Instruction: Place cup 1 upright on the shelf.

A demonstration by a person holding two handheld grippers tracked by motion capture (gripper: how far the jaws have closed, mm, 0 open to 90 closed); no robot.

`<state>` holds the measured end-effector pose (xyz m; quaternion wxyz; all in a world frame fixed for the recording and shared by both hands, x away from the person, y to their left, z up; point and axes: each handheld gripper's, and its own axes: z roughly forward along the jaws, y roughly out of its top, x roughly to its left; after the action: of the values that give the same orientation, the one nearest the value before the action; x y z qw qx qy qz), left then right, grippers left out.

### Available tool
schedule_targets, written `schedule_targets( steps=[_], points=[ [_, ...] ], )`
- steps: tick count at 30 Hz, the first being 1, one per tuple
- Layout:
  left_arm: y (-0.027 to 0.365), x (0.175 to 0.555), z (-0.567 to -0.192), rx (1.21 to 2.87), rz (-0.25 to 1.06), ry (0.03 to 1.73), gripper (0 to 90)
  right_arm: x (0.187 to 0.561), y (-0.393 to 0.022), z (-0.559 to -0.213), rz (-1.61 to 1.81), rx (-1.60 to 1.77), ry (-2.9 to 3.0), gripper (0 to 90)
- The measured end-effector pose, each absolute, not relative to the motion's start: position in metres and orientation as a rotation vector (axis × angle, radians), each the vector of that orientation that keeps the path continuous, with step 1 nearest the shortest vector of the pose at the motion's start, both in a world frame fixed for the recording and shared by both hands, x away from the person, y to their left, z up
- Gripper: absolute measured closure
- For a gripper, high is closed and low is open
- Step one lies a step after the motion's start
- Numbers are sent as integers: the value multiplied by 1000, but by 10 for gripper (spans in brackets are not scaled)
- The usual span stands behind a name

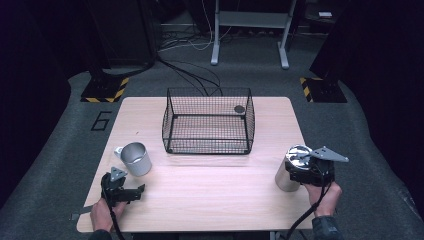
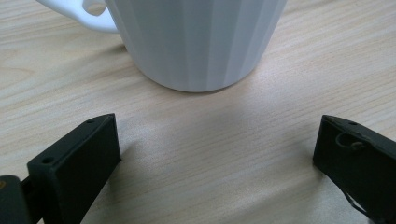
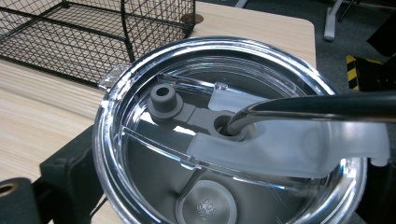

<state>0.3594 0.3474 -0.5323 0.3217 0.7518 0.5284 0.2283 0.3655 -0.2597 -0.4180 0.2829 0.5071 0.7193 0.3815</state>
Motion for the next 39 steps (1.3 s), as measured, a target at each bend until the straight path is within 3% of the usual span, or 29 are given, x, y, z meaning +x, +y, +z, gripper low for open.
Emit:
schedule_targets(
  steps=[39],
  points=[
    [348,361,-532,1985,607,1383,4,366,-222,-381,1092,1234,2033,32]
  ],
)
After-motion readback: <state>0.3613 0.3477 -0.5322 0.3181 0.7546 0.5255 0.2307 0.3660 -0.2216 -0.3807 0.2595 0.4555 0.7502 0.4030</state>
